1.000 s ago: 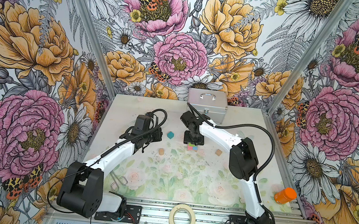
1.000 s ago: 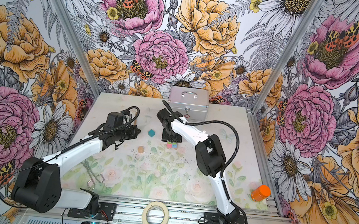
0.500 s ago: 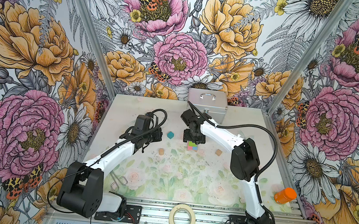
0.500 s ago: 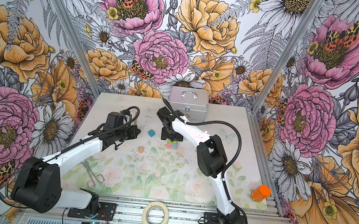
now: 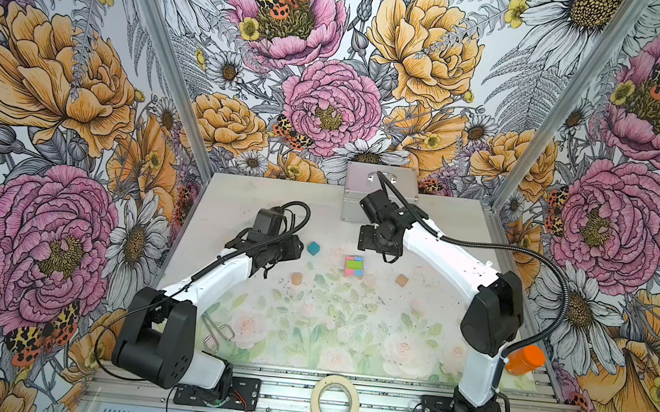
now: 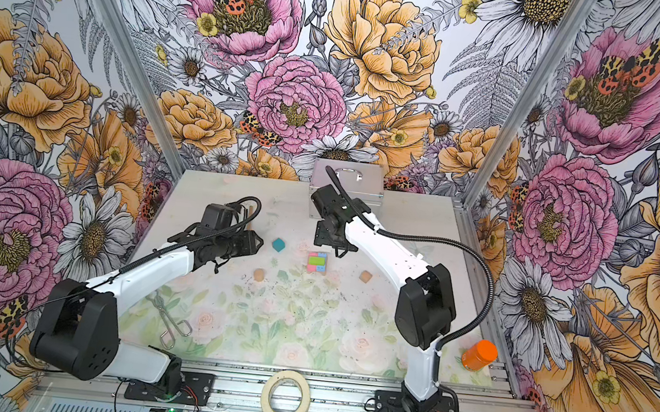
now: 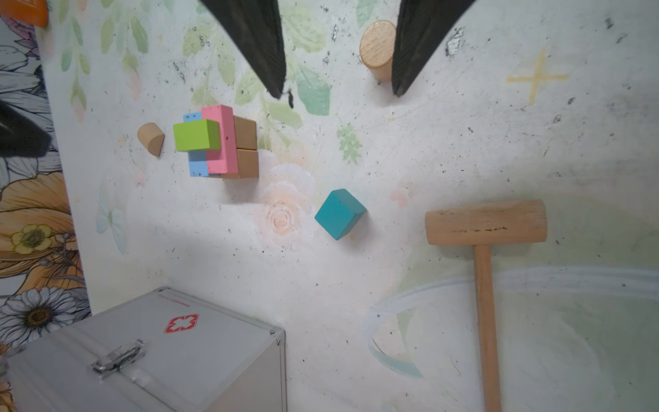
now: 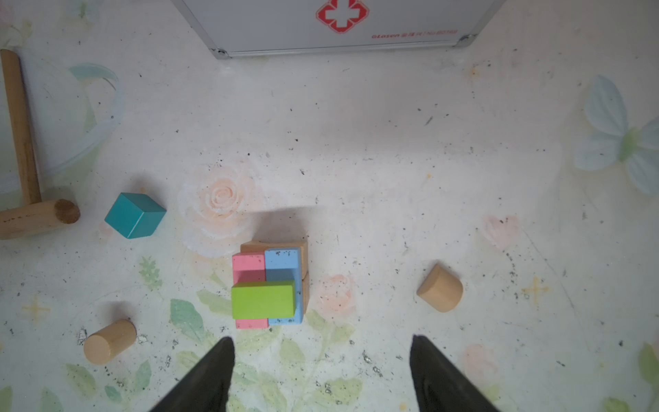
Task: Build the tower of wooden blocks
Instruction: 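Open and raise the right gripper while the left gripper approaches the teal cube, then lower the open left gripper around the teal cube and close it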
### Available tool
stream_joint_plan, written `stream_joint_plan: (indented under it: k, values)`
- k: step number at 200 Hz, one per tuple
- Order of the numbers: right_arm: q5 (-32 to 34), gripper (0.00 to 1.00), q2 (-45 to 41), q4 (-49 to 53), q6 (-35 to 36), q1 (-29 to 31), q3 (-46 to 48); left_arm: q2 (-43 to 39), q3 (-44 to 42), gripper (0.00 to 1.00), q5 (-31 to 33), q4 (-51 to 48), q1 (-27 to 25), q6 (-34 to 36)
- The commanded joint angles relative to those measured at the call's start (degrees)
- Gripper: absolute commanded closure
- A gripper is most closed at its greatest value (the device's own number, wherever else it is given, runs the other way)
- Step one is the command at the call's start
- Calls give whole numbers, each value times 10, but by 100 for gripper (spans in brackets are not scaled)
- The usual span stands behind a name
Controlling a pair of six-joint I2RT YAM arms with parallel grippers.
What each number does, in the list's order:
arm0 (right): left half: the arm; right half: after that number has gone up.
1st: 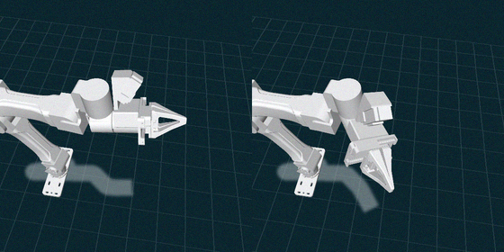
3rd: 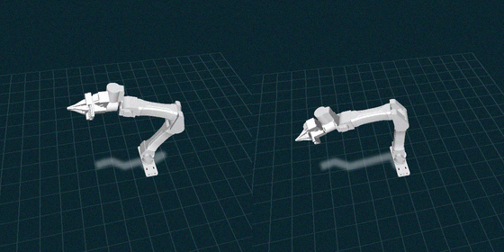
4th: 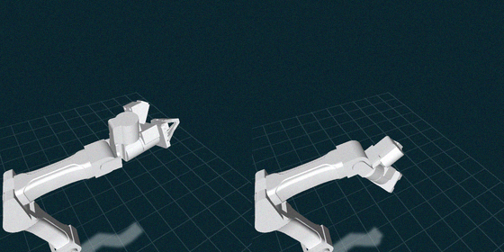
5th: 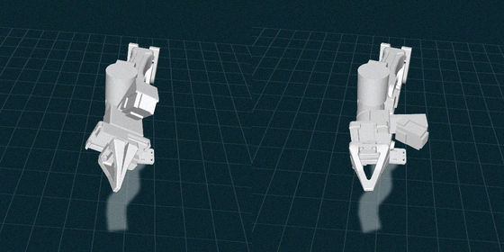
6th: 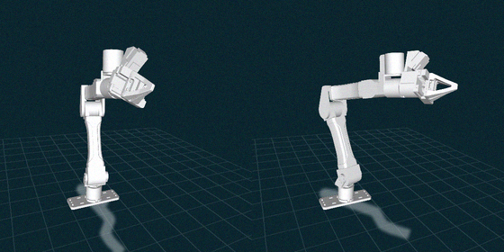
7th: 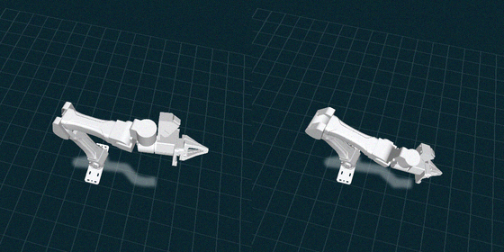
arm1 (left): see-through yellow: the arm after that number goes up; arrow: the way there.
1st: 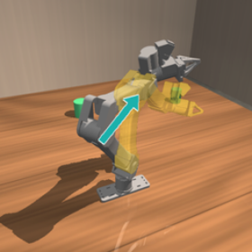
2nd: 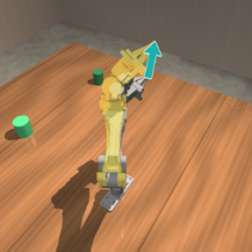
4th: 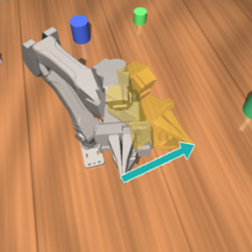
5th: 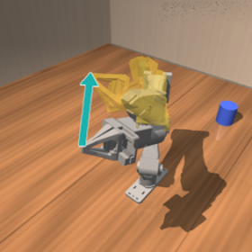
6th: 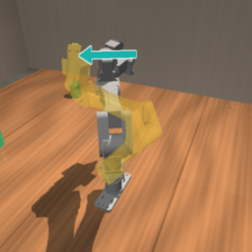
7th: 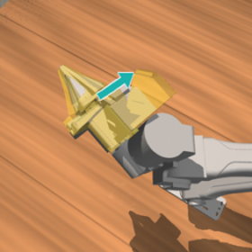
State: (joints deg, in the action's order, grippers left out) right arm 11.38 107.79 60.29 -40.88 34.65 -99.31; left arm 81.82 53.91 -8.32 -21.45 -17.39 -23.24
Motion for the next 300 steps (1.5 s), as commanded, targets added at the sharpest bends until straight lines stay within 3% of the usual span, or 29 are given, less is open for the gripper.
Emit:
stream_joint_plan:
  k: [1, 18, 40, 101, 153, 171, 213, 300]
  values:
    - [8, 21, -43, -56, -1, -15, 58, 22, 49, 32, 38, -30, -28, 11]
    - [8, 21, -71, -82, -5, -24, 104, 55, 86, 22, 65, -54, -50, 7]
    - [9, 21, -101, -106, -4, -35, 152, 105, 133, 19, 77, -79, -67, 0]
    - [0, 20, -173, -158, 6, -68, 255, 252, 273, 20, 137, -179, -90, 29]
    - [-29, 20, -194, -191, 12, -91, 305, 297, 314, 25, 161, -192, -85, 96]
    - [-36, 20, -199, -198, 15, -95, 313, 301, 312, 26, 152, -192, -72, 141]
    - [-52, 19, -201, -212, 18, -105, 326, 297, 297, 32, 64, -184, -32, 214]
    - [-71, 19, -191, -221, 20, -107, 326, 311, 319, 35, -18, -187, -28, 332]
